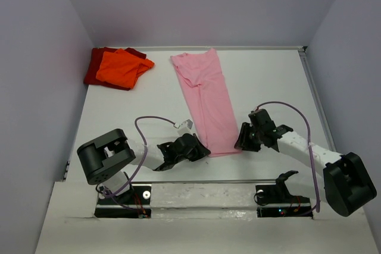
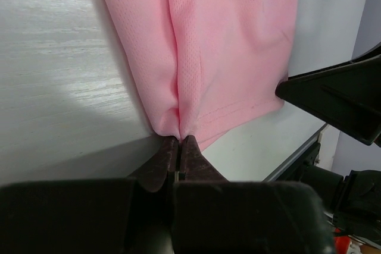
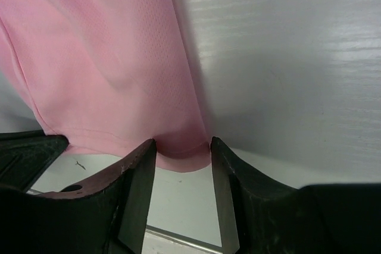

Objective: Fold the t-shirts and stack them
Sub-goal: Grab the bottom of the folded rectangular tshirt with both arms

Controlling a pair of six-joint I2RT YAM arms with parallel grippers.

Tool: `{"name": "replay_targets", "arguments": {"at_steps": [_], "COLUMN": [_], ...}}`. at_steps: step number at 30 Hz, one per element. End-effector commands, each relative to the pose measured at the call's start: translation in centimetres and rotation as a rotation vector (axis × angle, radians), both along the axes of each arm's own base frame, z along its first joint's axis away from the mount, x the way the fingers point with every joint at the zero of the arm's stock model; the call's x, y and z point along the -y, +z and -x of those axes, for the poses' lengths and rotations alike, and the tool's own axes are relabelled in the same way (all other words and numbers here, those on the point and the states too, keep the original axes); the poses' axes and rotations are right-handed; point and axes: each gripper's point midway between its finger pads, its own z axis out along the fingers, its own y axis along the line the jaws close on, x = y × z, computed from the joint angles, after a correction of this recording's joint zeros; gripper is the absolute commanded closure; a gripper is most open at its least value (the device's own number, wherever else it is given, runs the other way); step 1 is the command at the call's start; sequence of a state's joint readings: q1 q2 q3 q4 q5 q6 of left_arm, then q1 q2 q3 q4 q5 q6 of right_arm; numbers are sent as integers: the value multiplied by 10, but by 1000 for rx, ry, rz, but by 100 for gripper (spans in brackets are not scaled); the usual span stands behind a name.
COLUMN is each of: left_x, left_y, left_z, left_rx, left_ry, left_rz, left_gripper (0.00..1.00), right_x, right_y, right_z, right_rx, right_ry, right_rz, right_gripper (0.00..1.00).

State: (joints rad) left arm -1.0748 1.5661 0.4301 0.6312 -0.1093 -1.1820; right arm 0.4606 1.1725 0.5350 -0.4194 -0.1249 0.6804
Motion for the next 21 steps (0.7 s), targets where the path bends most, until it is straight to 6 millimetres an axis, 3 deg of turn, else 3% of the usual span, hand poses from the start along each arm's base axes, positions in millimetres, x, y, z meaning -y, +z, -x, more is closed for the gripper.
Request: {"name": "replay_targets", "arguments": {"at_steps": [1, 11, 17, 21], "left_x": [-37, -36, -38, -39], "left_y": [-32, -28, -30, -29], "left_z": [7, 6, 7, 8], "left_rx": [-19, -12, -16, -13], "left_ry": [10, 2, 3, -6], "left_rz": [-163, -155, -160, -159], "left_gripper": [100, 100, 100, 100], "right_x": [-12, -16, -16, -17], "right_y": [5, -16, -14, -13], "right_z": [4, 13, 11, 12], "right_rx": [29, -8, 10, 9], "right_ry": [24, 29, 27, 33], "right_rz": [-44, 0, -3, -9], "right_gripper": [52, 53, 76, 100]}}
